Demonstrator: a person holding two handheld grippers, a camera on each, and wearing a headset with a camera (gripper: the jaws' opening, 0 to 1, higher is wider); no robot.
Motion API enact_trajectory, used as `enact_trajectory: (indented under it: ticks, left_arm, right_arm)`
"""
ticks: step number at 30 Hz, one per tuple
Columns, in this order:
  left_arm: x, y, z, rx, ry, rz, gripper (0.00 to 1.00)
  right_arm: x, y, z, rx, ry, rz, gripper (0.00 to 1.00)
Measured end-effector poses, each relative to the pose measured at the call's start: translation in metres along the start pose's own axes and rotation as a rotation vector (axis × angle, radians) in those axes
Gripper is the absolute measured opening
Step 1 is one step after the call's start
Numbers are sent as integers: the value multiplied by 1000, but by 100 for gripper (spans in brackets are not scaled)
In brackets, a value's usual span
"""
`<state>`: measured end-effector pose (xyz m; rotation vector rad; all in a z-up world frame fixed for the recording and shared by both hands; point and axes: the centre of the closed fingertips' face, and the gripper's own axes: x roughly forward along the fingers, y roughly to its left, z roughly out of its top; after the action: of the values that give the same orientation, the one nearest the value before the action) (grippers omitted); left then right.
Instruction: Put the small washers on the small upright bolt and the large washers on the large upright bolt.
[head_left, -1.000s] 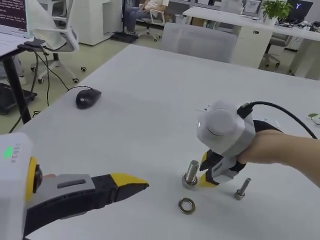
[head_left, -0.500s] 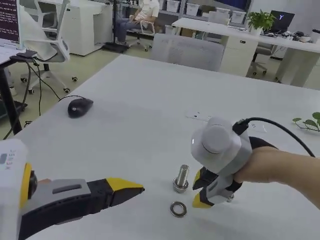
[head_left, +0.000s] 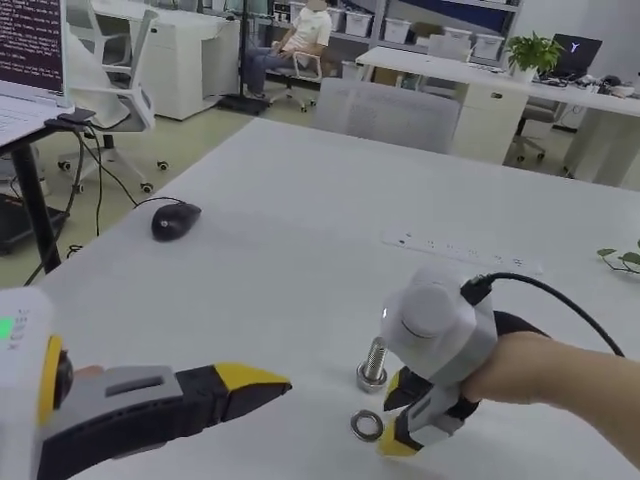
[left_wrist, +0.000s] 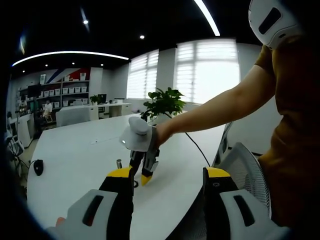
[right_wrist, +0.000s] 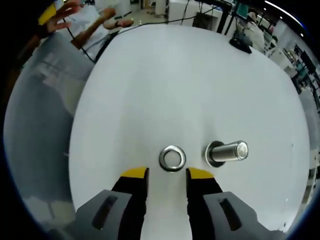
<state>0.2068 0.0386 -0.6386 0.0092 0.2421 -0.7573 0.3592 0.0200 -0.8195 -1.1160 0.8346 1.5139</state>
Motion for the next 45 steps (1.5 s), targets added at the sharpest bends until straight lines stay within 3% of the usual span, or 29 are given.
enact_trajectory:
  ticks: [10,21,35,41,45]
  left_arm:
    - [0,5,1,-4,0,8,55]
    - [0,6,-4,-12,10,10,55]
    - [2,3,-5,-5,20,5,55]
    - [3,3,-2,-4,13,3,55]
    - [4,2,-3,-3,14,-1,55]
  right_arm:
    - [6,-6,7,19,-10,8,33]
    - [10,-2,10,27,-15,31,32]
    - [8,-3,9,-1,-8,-5,22]
    - [-3,-1,9,-19,-13,-8,22]
    - [-20,-4,12,-28,-25,-20,22]
